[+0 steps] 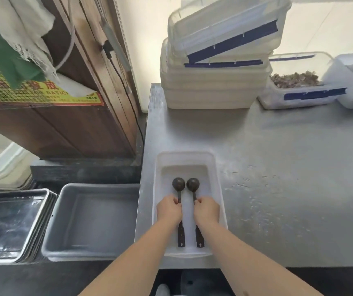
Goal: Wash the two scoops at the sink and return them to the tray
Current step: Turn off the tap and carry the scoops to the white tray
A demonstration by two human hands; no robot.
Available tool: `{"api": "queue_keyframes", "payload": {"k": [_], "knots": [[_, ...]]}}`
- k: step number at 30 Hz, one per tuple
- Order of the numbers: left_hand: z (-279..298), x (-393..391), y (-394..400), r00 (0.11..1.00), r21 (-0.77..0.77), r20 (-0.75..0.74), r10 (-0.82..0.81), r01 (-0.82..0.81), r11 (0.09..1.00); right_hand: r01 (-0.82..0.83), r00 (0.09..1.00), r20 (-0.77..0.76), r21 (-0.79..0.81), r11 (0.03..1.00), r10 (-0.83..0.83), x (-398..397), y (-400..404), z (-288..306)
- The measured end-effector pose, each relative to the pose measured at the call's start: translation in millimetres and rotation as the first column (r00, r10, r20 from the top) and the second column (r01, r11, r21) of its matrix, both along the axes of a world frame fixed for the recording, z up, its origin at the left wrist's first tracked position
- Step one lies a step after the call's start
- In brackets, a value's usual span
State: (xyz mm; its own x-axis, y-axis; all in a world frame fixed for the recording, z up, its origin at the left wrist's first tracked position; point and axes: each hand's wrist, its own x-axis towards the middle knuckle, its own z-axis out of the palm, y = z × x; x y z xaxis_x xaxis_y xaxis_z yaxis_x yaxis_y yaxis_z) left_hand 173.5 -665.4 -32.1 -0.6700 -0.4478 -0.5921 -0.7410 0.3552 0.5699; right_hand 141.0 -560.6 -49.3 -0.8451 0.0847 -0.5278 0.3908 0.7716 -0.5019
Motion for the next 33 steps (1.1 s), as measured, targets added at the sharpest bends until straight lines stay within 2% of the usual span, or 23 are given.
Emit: {"api": "queue_keyframes", "payload": {"k": [7,10,13,16,18,22,27,29,33], "knots": [[-3,1,7,0.999,-0.053,-0.016,0.029,-0.030,0.998,0.057,0.997,-0.044,-0.007,0.998,-0.058,-3,-6,-5],[-2,2,8,0.997,-0.144,-0.045,-0.057,0.050,0.988,0.025,0.993,-0.115,-0.002,1.000,-0.025,1,-5,-3],[-1,8,6,0.973,-0.254,-0.060,-0.224,0.202,0.946,-0.157,0.976,-0.153,0.020,0.987,0.158,8,-3,1],[-1,16,3,0.882,-0.326,0.017,-0.471,0.450,0.831,-0.378,0.911,-0.114,0.145,0.914,0.395,14,3,2],[0,20,1,0.822,-0.345,0.079,-0.565,0.554,0.758,-0.446,0.883,-0.078,0.164,0.880,0.463,14,6,2],[1,24,3,0.824,-0.291,0.074,-0.562,0.557,0.778,-0.502,0.851,-0.049,0.220,0.837,0.523,11,6,4],[-3,25,1,0.809,-0.363,0.112,-0.576,0.573,0.735,-0.468,0.870,-0.064,0.208,0.859,0.489,12,7,-1],[-7,25,2,0.808,-0.356,0.120,-0.577,0.578,0.735,-0.487,0.853,-0.075,0.239,0.840,0.516,13,7,-1],[-7,23,4,0.830,-0.313,0.116,-0.545,0.551,0.774,-0.488,0.849,-0.087,0.245,0.838,0.521,13,6,1]]}}
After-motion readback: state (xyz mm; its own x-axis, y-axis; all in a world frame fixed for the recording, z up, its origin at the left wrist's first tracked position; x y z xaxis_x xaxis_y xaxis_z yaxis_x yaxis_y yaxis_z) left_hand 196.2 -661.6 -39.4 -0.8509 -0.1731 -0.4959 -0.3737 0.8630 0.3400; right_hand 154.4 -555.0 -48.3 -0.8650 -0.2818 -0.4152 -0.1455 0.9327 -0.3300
